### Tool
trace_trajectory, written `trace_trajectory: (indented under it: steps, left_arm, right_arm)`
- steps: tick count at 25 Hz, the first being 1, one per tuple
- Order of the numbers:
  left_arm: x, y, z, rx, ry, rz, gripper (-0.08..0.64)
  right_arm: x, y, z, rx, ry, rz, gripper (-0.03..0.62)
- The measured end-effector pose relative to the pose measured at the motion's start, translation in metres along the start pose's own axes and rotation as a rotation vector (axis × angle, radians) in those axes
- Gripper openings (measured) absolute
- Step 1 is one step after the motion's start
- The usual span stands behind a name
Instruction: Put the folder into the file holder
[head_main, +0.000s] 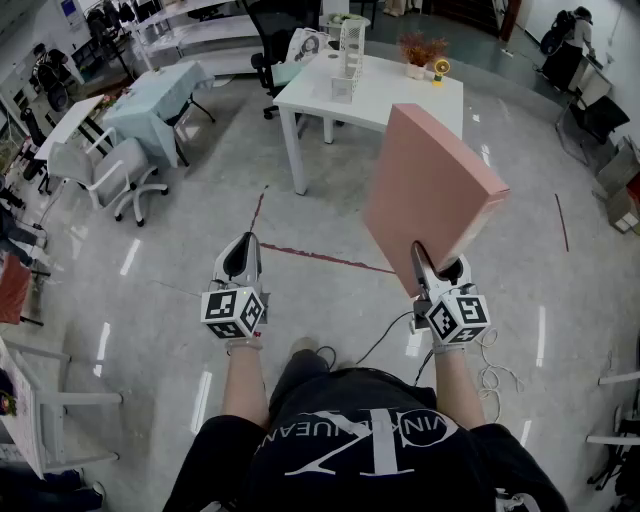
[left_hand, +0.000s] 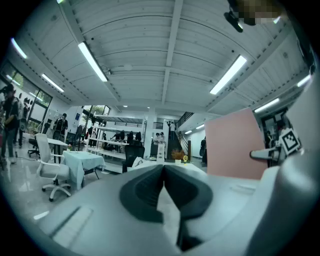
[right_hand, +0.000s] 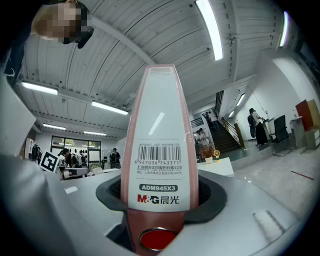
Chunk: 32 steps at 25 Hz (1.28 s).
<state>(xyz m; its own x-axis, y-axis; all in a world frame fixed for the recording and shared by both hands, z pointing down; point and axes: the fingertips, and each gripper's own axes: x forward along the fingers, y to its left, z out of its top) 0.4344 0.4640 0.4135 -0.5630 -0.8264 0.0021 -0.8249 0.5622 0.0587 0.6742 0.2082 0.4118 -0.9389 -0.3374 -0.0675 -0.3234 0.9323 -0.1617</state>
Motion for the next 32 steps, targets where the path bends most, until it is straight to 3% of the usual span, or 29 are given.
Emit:
trace_trajectory:
  steps: [7, 14, 32]
  left_arm:
    - [0.010, 0.001, 0.012, 0.006, -0.026, -0.001, 0.000]
    - [0.052, 0.013, 0.014, 0.047, -0.043, -0.023, 0.000]
    - [0.228, 0.130, 0.018, 0.018, -0.001, -0.081, 0.000]
  right_arm:
    - [0.011, -0.003, 0.005, 0.002, -0.018, 0.009, 0.279]
    - [0.052, -0.009, 0.000, -0.001, -0.025, -0.001, 0.281]
    - [0.243, -0.020, -0.010, 0.033, 0.007, -0.081, 0.281]
